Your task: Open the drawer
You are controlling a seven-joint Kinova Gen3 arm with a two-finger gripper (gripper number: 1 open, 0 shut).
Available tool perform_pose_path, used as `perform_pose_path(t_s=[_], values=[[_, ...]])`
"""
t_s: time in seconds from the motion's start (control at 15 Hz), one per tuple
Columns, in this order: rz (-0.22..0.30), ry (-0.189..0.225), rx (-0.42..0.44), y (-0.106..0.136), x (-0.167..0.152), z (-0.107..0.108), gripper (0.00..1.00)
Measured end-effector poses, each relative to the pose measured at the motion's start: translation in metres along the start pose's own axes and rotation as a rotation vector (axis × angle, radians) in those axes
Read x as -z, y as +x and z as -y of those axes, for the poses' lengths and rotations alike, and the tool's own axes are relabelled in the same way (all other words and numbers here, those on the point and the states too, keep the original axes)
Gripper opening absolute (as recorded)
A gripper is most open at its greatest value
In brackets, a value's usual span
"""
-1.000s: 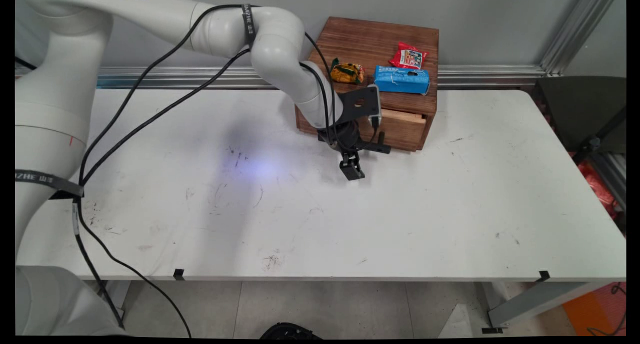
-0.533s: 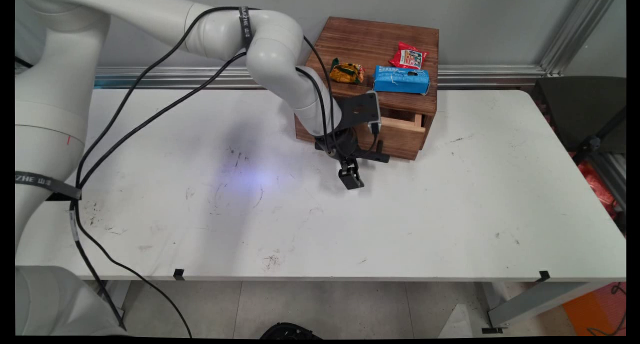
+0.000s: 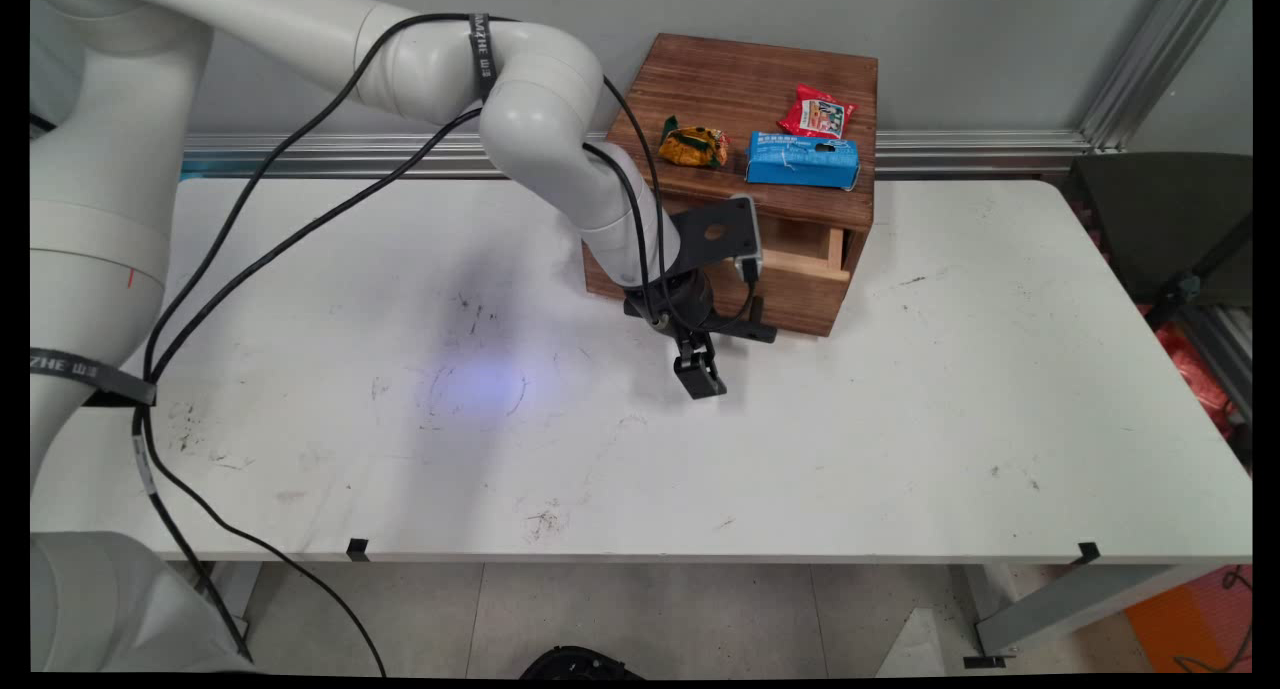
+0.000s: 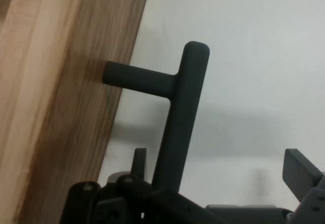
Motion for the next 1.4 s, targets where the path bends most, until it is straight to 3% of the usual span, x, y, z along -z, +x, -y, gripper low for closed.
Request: perform_pose_path(t_s=[0.8, 1.4], values=[[0.011, -0.034, 0.012, 0.000, 0.013, -0.037, 1.00], [0.023, -0.019, 0.010, 0.003, 0.022, -0.064, 1.00]])
